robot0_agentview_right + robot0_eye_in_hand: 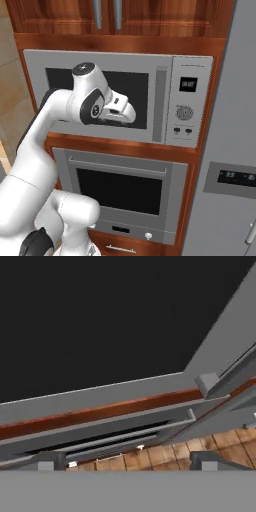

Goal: Place the sponge inside the microwave to prepare for sanitizing.

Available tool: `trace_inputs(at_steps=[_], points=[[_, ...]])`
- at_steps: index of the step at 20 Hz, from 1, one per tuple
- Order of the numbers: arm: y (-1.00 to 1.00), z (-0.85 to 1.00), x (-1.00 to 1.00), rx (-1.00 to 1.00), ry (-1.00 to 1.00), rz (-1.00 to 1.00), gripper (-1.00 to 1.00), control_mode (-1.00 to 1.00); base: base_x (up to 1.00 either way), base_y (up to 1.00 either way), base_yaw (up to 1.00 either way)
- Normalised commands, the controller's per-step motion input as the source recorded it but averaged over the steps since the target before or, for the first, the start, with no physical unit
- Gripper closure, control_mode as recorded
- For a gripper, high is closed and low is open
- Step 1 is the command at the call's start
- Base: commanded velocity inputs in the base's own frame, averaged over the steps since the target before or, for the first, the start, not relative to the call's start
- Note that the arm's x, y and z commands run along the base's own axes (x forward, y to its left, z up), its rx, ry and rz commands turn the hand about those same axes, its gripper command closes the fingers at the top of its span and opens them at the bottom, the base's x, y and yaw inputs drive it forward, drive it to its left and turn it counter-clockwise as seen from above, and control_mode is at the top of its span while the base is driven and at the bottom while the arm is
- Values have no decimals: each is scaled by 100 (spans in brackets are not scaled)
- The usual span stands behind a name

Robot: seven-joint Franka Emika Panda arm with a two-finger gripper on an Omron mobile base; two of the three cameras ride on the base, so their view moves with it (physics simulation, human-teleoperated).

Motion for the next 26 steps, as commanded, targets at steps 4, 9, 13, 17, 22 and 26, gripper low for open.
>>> trace_inputs(at_steps=[4,9,13,17,22,26], points=[[-71,0,-39,-1,-17,-16,-100,-100,0,0,0],[-73,7,0,-1,-14,-6,-100,-100,0,0,0],[-52,2,3,4,-1,1,-100,-100,0,0,0],[-57,0,22,1,-7,13,-100,-100,0,0,0],[-48,0,11,0,-10,14,-100,-100,0,0,0],[-4,7,3,0,-9,5,-100,-100,0,0,0]])
